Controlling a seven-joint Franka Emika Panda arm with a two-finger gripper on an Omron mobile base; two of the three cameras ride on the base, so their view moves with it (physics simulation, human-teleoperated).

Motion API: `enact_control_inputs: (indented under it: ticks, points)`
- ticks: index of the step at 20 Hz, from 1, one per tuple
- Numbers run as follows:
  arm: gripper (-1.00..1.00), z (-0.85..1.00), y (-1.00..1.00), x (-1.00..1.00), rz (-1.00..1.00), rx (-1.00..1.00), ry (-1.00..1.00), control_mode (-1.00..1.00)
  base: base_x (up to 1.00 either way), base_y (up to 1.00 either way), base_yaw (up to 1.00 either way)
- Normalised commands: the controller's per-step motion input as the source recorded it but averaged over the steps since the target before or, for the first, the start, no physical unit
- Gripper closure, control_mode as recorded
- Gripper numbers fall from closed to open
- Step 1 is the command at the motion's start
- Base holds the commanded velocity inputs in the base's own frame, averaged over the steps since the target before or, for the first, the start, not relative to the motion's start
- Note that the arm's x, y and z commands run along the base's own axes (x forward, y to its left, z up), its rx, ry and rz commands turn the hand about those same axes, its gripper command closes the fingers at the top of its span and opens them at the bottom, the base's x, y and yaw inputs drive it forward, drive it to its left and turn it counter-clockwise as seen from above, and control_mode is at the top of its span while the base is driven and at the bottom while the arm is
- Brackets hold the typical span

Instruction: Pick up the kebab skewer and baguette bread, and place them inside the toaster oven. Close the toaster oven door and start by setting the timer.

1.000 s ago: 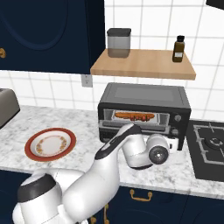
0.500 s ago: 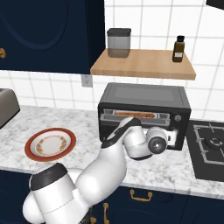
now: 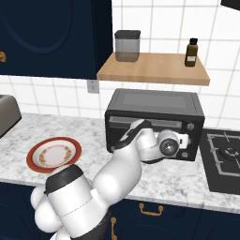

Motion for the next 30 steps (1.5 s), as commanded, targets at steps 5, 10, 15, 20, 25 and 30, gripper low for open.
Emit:
enact_control_inputs:
  ticks: [5,10,15,20,25,30]
  points:
    - [-1.00,0.00,0.00,0.15,0.00,0.00,0.00,-1.00,0.00,0.00,0.00]
    - [-1.00,0.00,0.01,0.20,0.00,0.00,0.00,-1.00,0.00,0.00,0.00]
    - [-1.00,-0.02,0.10,0.36,0.00,0.00,0.00,-1.00,0.00,0.00,0.00]
    - [-1.00,0.00,0.12,0.54,0.00,0.00,0.00,-1.00,0.00,0.00,0.00]
    - [-1.00,-0.03,0.04,-0.13,0.01,0.00,0.06,-1.00,0.00,0.00,0.00]
    - [-1.00,-0.09,0.00,-0.40,0.03,0.00,0.06,-1.00,0.00,0.00,0.00]
